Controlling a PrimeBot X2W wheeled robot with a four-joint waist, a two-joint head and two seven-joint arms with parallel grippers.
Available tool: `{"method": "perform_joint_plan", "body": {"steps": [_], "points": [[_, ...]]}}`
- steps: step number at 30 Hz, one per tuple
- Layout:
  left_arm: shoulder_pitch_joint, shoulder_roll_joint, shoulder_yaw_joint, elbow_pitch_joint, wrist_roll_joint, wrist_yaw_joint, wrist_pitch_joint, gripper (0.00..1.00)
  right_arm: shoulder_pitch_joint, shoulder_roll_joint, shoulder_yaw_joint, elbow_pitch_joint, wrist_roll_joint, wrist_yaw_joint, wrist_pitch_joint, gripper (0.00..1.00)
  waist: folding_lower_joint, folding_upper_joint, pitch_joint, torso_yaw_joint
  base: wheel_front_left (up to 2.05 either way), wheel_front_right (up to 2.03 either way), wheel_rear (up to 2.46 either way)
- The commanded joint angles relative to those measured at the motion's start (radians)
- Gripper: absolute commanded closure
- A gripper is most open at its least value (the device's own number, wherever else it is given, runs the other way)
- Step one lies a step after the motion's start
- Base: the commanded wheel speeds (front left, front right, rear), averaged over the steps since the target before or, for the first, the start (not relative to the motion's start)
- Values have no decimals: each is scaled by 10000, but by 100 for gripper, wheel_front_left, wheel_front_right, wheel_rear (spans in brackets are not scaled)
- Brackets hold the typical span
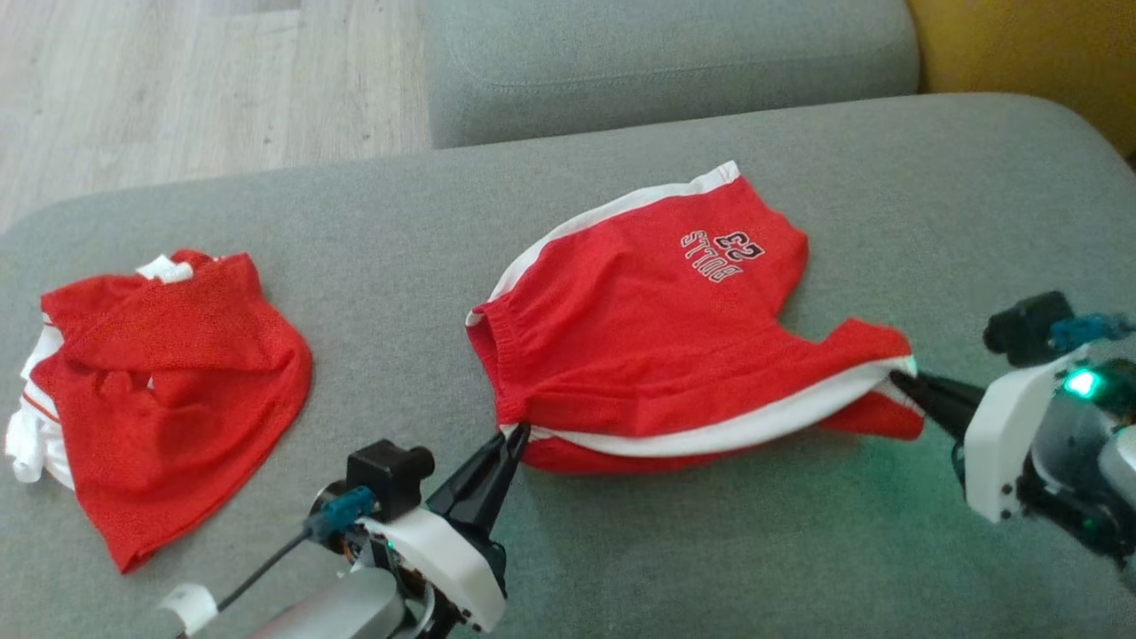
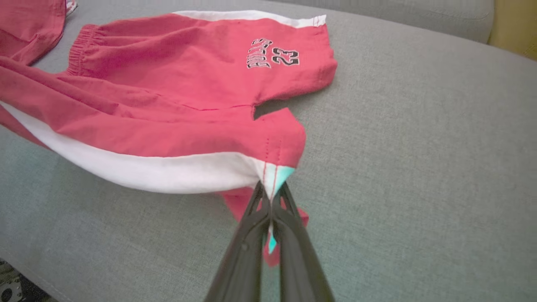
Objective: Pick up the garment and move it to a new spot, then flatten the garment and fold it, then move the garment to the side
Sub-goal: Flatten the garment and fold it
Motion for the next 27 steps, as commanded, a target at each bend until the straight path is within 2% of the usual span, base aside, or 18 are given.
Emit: {"method": "perform_joint_plan", "body": {"steps": [1, 8, 15, 21, 27], "points": [[-476, 351, 430, -371, 40, 115, -31, 100, -37, -302, -371, -363, -220, -7, -21, 100, 0, -1, 134, 25, 0, 0, 0], [-1094, 518, 716, -728, 123, 293, 64, 100, -178, 130, -1565, -729, -1101, -7, 112, 100, 0, -1, 727, 196, 0, 0, 0], [-2012, 413, 954, -434, 192, 147, 169, 100, -939, 607, -2442, -835, -1823, -7, 583, 100, 0, -1, 1411, 532, 0, 0, 0], [-2700, 152, 960, 38, 344, -87, 194, 100, -1859, 973, -2619, -416, -2361, -7, 711, 100, 0, -1, 1960, 757, 0, 0, 0], [-3555, -246, 975, 771, 474, -379, 241, 100, -2992, 1306, -2586, 598, -2878, -7, 901, 100, 0, -1, 2740, 955, 0, 0, 0]]}}
